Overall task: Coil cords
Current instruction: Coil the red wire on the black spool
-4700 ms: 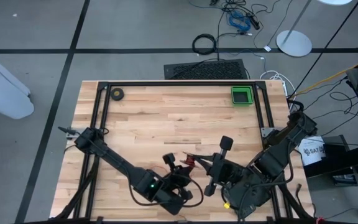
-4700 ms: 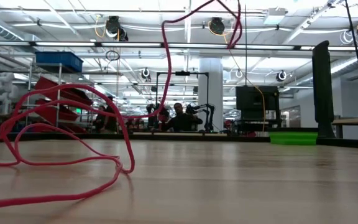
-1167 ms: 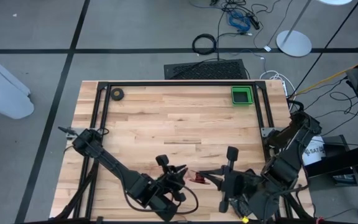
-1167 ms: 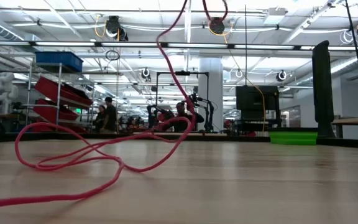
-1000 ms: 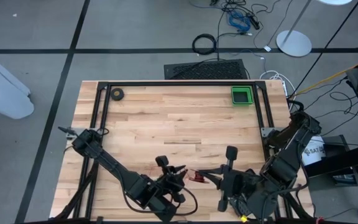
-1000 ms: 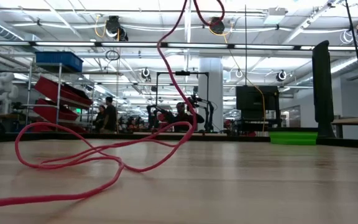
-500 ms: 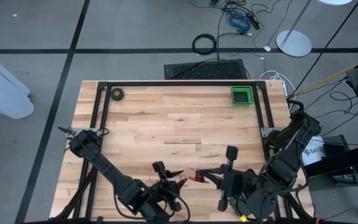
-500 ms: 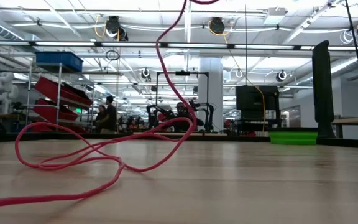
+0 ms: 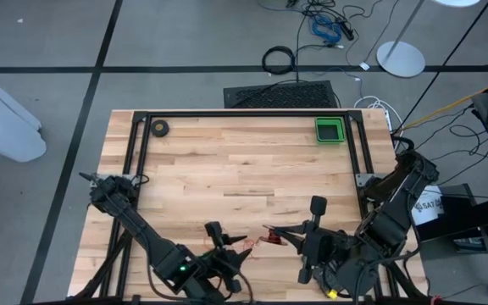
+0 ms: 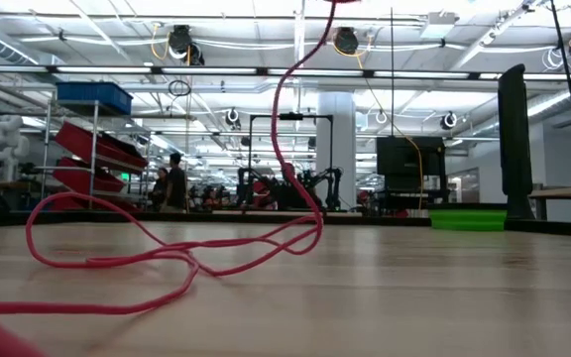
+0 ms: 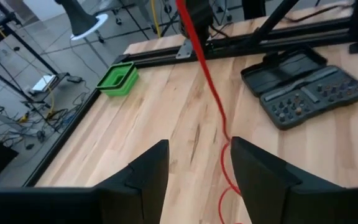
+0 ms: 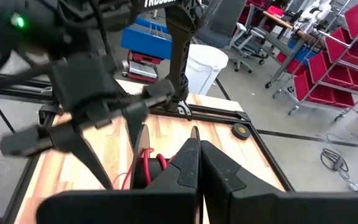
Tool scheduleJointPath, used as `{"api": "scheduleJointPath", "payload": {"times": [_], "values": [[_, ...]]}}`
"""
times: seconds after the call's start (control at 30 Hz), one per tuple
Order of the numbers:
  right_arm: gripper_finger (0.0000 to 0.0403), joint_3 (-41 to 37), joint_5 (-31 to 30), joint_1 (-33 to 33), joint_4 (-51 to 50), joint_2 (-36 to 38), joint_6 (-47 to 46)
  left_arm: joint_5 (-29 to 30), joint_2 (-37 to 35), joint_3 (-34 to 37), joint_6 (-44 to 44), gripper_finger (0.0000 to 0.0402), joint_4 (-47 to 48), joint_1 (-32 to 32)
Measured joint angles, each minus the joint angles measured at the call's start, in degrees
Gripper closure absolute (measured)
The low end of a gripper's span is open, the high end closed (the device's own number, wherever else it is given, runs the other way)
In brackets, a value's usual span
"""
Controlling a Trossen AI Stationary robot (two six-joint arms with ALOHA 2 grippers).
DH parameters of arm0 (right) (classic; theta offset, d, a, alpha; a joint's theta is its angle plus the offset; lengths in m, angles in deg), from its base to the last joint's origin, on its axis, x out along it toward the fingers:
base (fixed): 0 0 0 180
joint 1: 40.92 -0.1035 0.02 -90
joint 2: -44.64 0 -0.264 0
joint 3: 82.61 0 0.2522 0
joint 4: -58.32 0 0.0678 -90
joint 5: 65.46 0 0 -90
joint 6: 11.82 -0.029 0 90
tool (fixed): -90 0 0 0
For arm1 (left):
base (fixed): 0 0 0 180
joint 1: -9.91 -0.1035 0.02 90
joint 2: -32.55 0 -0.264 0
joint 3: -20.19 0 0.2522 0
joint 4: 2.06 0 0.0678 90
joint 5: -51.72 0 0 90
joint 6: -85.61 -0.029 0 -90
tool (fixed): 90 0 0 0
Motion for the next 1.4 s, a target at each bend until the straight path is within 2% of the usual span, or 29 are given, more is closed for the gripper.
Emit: {"api": "scheduleJointPath", "payload": {"times": [0.23,0.3,0.4,0.7,0.93,1.07,1.27,1.4], "values": [[0.0403,0.0,0.3,-0.5,-0.5,0.2,0.5,0.2,-3.4,0.0,0.1,0.0221,0.6,3.1],[0.0403,0.0,1.5,-0.5,-0.6,0.2,2.2,1.8,-3.7,0.0,-1.0,0.0221,-1.4,3.6],[0.0403,0.0,4.1,-0.2,-0.6,0.2,4.1,4.4,-3.7,0.0,-7.7,0.0221,-8.4,4.2],[0.0403,0.0,4.8,0.1,-0.4,0.2,4.8,4.2,-3.7,0.0,-27.1,0.0221,-28.7,4.2],[0.0403,0.0,5.1,0.1,-0.4,0.2,4.8,2.5,-3.7,0.0,-31.5,0.0221,-29.3,3.2],[0.0403,0.0,7.7,0.7,-0.3,0.2,4.8,0.0,-3.7,0.0,-31.5,0.0221,-29.2,2.2],[0.0403,0.0,7.8,0.9,-0.2,0.2,4.8,-0.3,-3.7,0.0,-31.1,0.0221,-29.3,0.5],[0.0403,0.0,7.8,0.9,-0.2,0.2,4.8,-2.8,-3.7,0.0,-31.1,0.0221,-30.1,0.3]]}}
